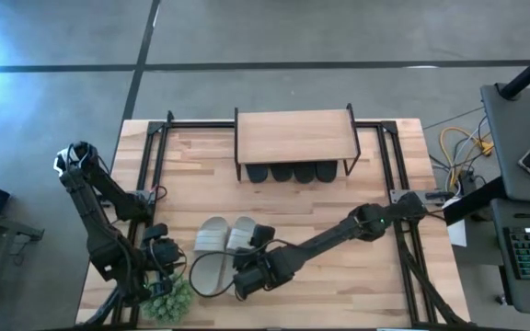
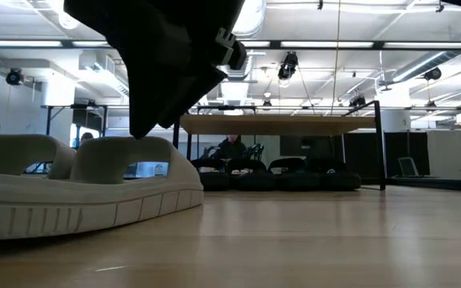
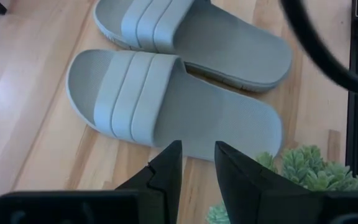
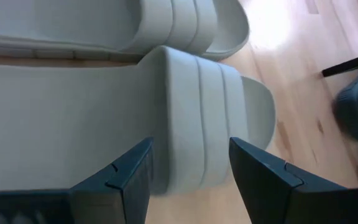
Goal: Pick and place slides into the shelf
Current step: Put the gray slide on the shelf
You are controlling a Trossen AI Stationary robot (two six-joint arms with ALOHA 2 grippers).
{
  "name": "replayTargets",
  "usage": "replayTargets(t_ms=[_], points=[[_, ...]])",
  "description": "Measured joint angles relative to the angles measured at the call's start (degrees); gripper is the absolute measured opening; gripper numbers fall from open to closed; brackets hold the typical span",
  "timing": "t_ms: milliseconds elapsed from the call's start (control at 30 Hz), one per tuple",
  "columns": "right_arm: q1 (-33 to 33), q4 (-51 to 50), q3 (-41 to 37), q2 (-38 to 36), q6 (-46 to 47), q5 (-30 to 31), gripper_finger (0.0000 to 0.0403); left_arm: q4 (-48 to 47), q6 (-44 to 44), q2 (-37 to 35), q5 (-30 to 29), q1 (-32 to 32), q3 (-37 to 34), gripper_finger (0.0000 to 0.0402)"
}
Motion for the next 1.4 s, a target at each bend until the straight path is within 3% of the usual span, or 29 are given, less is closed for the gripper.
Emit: replayTargets(t_ms=[233, 1400], points=[[-0.45, 0.03, 0.0, 0.09, -0.22, 2.79, 0.0199, -1.34, 0.48, -0.19, 0.02, 0.0, 0.0, 0.0081], [-0.45, 0.18, -2.86, 0.11, 0.14, 2.79, 0.0199, -1.49, 0.11, -0.57, 0.22, 0.0, -0.02, 0.0081]])
